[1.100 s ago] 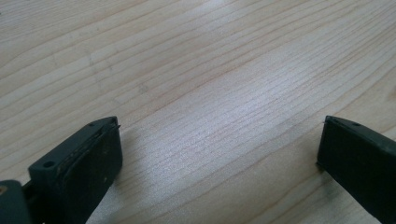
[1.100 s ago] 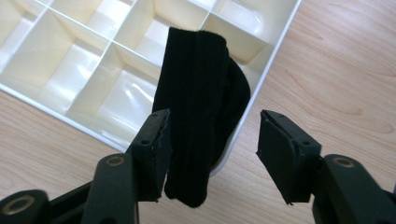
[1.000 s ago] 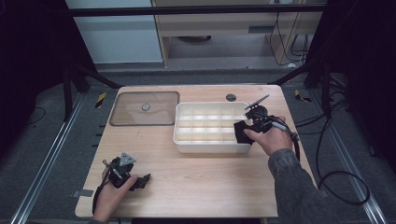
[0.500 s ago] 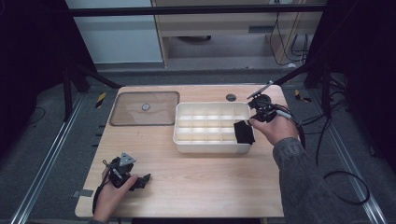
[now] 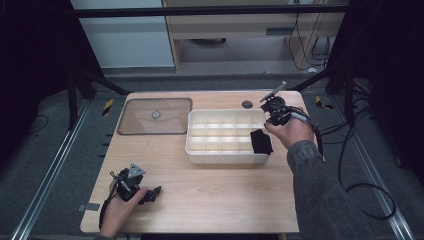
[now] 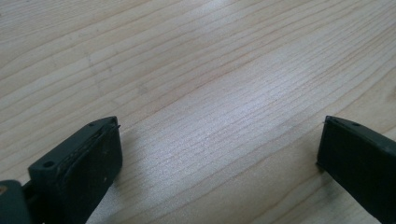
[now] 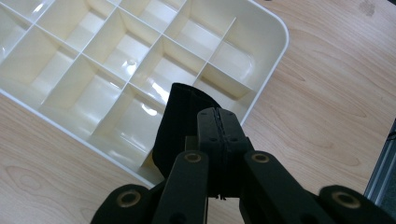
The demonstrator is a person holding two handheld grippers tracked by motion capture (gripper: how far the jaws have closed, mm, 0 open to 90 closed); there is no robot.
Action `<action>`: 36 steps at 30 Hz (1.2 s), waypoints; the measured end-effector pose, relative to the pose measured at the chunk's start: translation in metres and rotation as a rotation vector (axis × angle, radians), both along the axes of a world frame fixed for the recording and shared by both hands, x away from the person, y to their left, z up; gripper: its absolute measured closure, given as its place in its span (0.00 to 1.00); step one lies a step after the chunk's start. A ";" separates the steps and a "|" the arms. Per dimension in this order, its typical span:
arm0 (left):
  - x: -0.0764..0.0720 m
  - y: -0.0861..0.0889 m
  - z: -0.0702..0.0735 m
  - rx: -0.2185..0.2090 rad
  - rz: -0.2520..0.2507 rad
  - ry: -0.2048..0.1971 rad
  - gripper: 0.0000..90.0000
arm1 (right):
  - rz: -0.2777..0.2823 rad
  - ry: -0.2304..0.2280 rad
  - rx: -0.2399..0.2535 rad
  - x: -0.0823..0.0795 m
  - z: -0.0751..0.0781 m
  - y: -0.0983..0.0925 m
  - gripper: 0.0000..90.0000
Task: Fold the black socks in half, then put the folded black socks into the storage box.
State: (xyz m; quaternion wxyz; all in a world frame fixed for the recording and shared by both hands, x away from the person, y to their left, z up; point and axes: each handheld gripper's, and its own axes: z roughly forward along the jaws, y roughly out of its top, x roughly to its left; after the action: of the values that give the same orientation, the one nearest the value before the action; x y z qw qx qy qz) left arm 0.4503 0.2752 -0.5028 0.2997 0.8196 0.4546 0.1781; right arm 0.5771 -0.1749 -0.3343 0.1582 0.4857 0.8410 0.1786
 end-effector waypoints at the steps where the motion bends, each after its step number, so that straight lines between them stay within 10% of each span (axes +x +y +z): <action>1: 0.000 0.000 0.000 0.000 0.000 0.000 0.00 | 0.004 0.003 -0.002 0.001 -0.001 0.001 1.00; 36: 0.000 -0.003 0.000 0.002 -0.005 0.000 0.00 | 0.022 0.010 0.005 -0.004 -0.042 0.006 1.00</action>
State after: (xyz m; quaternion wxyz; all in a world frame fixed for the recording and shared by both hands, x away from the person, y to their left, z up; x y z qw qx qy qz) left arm 0.4507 0.2726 -0.5028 0.2994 0.8209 0.4525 0.1779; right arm 0.5734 -0.1685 -0.3764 0.1508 0.4778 0.8465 0.1799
